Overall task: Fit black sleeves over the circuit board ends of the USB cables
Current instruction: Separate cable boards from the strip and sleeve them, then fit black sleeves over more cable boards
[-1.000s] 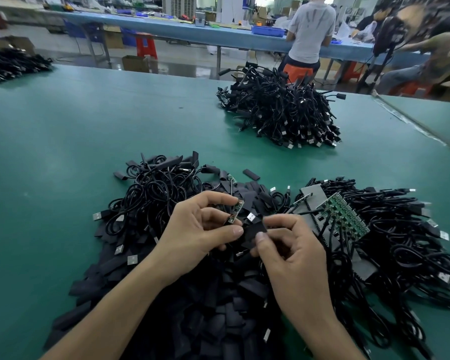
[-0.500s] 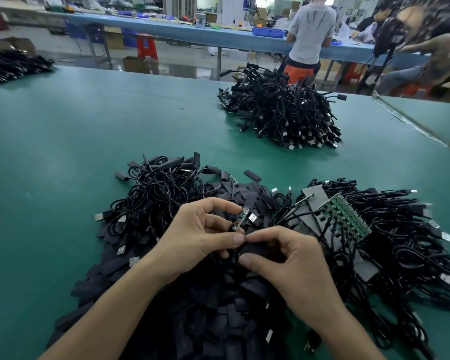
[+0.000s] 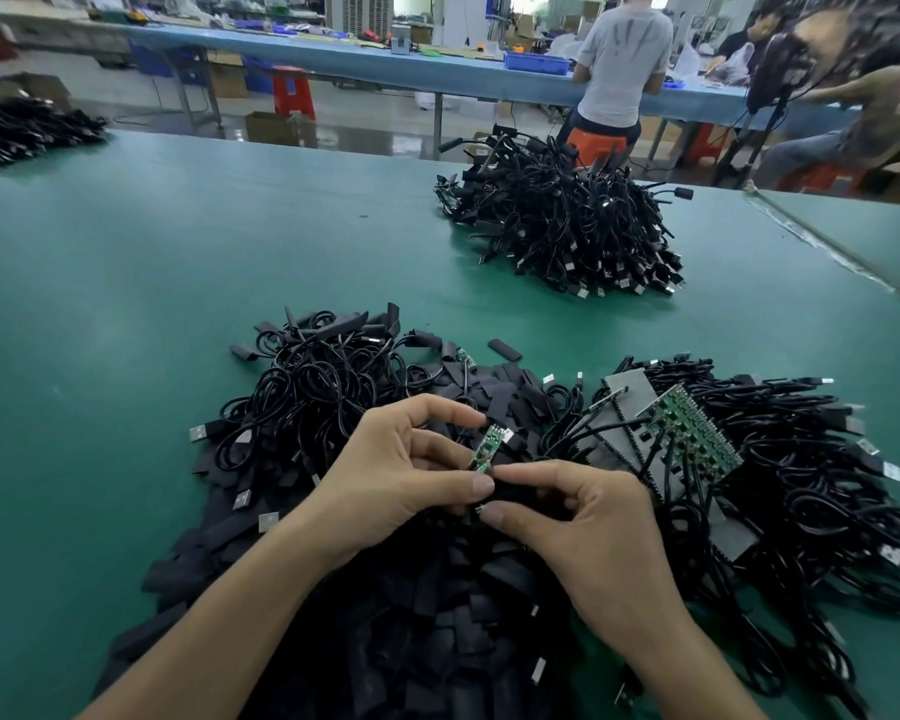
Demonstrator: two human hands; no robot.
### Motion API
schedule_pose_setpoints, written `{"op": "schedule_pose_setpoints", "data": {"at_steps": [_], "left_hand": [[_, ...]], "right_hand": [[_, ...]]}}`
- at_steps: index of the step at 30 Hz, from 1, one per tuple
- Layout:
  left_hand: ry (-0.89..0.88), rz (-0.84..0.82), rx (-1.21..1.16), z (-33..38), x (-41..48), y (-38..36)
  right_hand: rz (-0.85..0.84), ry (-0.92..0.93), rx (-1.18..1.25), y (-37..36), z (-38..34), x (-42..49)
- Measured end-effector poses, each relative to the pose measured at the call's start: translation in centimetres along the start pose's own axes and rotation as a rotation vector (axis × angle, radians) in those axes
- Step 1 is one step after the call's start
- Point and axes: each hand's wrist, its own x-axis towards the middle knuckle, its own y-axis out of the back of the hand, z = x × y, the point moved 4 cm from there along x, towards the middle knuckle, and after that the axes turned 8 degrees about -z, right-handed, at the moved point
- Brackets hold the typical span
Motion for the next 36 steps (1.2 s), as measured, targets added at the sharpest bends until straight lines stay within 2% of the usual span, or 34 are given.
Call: {"op": "schedule_pose_setpoints", "data": {"at_steps": [6,11,15,17,21,24,26,32,34,36], "left_hand": [[-0.034,0.049,0.008,-0.2,0.1,0.2],[-0.116,0.234,-0.034,-0.6,0.5,1.1],[-0.118,0.276,-0.048,-0.8,0.6,1.5],[-0.120,0.282,-0.058,-0.9,0.7,1.6],[-0.129,0.281,-0.057,-1.1,0.6,1.7],[-0.131,0.283,-0.079,-1.2,0.7,1.7],[-0.135,0.281,-0.090,-1.2,0.6,1.7],[-0.136,0.274,-0.086,-1.3,0.5,1.7],[-0.135,0.282,-0.093,-1.2,0.5,1.7],[-0.129,0.286,-0.094,-1.2,0.5,1.7]], "right_hand": [[0.023,0.021,-0.102,-0.1,-0.2,-0.2],[-0.052,-0.020,-0.614,-1.2,-0.9,-0.1],[0.113,0.129,-0.786,-1.7,-4.1,2.0],[0.070,0.082,-0.961,-1.6,-4.5,4.2],[-0.143,-0.172,-1.166,-1.2,-2.9,8.5],[-0.261,-0.310,-1.222,-1.1,-0.7,10.3],[-0.285,-0.329,-1.236,-0.9,0.6,10.8],[-0.016,-0.105,-1.068,-0.3,0.2,10.5],[0.076,-0.037,-0.932,0.1,-0.7,10.0],[0.135,0.002,-0.697,0.5,-1.9,9.3]]}}
